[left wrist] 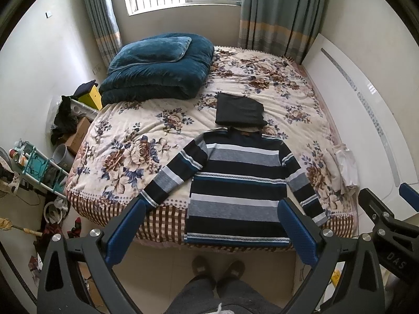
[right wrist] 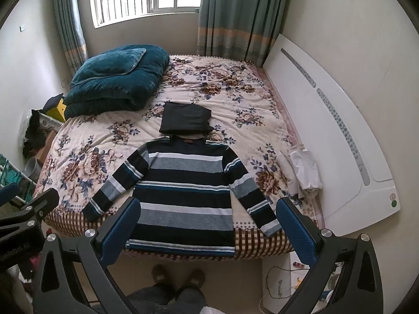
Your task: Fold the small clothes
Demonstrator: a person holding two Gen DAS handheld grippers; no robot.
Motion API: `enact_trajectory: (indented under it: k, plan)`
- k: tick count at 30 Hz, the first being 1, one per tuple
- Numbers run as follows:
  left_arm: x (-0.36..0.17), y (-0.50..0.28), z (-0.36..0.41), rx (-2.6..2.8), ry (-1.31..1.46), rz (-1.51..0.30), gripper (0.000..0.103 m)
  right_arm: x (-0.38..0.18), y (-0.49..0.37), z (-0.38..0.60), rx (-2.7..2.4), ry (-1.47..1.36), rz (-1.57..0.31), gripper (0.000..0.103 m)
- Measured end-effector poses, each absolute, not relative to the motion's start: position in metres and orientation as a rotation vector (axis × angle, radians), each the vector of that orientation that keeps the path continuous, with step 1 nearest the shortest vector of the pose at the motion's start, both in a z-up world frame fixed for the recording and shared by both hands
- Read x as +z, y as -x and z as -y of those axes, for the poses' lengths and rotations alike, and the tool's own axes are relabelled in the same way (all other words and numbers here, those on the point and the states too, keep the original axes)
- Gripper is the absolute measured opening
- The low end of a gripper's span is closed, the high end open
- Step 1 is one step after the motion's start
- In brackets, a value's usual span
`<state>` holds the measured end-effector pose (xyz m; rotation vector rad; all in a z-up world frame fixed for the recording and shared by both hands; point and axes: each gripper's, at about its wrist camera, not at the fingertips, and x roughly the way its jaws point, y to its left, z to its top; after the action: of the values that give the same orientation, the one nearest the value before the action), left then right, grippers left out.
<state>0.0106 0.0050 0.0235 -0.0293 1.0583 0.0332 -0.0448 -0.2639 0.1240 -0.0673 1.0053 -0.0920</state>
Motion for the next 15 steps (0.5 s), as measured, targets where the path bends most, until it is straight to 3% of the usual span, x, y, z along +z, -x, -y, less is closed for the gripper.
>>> enact_trajectory:
  k: [15]
  plan:
    - [0.0257,-0.008,-0.0098,0.033,0.033,-1.046,0.103,0.1324,0.0459,0.2624,-0.096,0.076,-0.998,0.103]
